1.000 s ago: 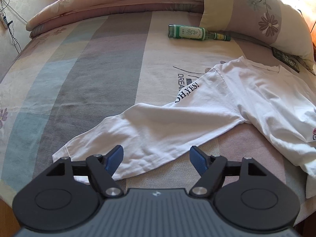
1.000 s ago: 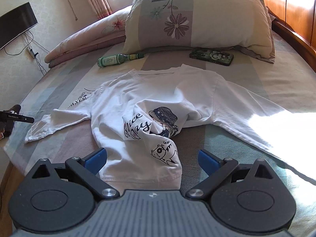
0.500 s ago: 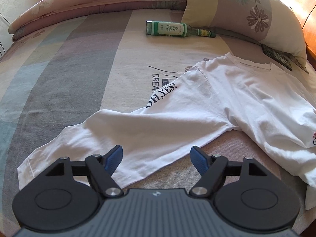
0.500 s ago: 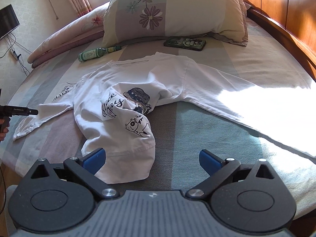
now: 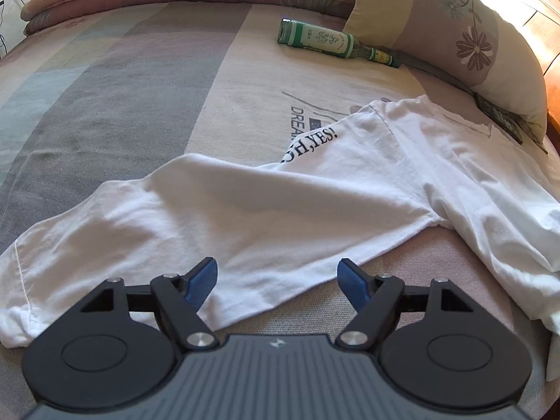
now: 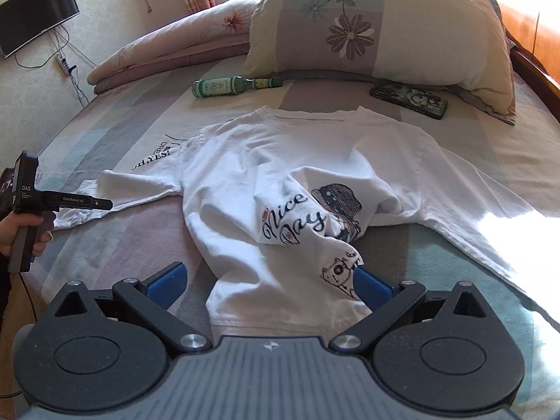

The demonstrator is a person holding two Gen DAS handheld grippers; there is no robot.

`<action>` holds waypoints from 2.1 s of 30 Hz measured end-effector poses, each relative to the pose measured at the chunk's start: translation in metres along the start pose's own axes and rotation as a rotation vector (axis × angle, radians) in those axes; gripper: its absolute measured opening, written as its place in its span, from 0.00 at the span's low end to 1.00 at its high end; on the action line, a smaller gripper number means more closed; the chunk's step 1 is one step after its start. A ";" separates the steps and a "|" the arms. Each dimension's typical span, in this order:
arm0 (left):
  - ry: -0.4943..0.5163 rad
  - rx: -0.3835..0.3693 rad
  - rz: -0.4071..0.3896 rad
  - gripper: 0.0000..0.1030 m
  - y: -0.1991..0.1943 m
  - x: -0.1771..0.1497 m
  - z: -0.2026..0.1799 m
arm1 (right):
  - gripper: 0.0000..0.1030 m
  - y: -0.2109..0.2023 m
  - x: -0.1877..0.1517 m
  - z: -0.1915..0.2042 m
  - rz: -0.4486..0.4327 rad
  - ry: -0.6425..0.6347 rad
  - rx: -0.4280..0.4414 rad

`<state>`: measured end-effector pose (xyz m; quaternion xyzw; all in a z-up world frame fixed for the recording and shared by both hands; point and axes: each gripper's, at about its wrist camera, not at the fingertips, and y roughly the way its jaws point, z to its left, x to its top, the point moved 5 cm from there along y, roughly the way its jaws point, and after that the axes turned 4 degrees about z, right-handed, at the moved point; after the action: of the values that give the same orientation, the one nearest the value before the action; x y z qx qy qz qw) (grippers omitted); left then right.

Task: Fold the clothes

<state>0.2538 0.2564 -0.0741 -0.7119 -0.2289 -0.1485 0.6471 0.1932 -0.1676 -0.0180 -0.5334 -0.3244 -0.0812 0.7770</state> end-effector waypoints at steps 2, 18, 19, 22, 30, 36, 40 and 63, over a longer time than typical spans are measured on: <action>0.024 0.003 -0.037 0.78 -0.007 0.010 -0.002 | 0.98 0.015 0.015 0.017 -0.012 -0.061 0.025; -0.040 -0.216 -0.086 0.80 0.017 -0.007 0.016 | 0.76 0.239 0.168 0.205 0.029 -0.640 0.205; -0.031 -0.206 -0.086 0.80 0.016 -0.007 0.015 | 0.76 0.253 0.170 0.213 0.037 -0.671 0.224; -0.008 -0.181 -0.076 0.81 0.015 -0.008 0.015 | 0.75 0.288 0.169 0.232 0.073 -0.753 0.262; -0.017 -0.198 -0.075 0.83 0.014 -0.009 0.021 | 0.68 0.332 0.156 0.245 0.165 -0.892 0.300; -0.024 -0.189 -0.083 0.83 0.012 -0.008 0.022 | 0.04 0.324 0.154 0.252 0.178 -0.916 0.313; -0.029 -0.182 -0.103 0.83 0.006 -0.006 0.025 | 0.04 0.331 0.174 0.251 0.099 -0.808 0.244; -0.251 -0.103 -0.214 0.83 -0.044 -0.020 0.122 | 0.41 0.277 0.153 0.298 0.047 -0.661 0.171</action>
<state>0.2039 0.3766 -0.0610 -0.7285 -0.3747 -0.1379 0.5566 0.3187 0.2446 -0.0767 -0.4712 -0.5520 0.1416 0.6732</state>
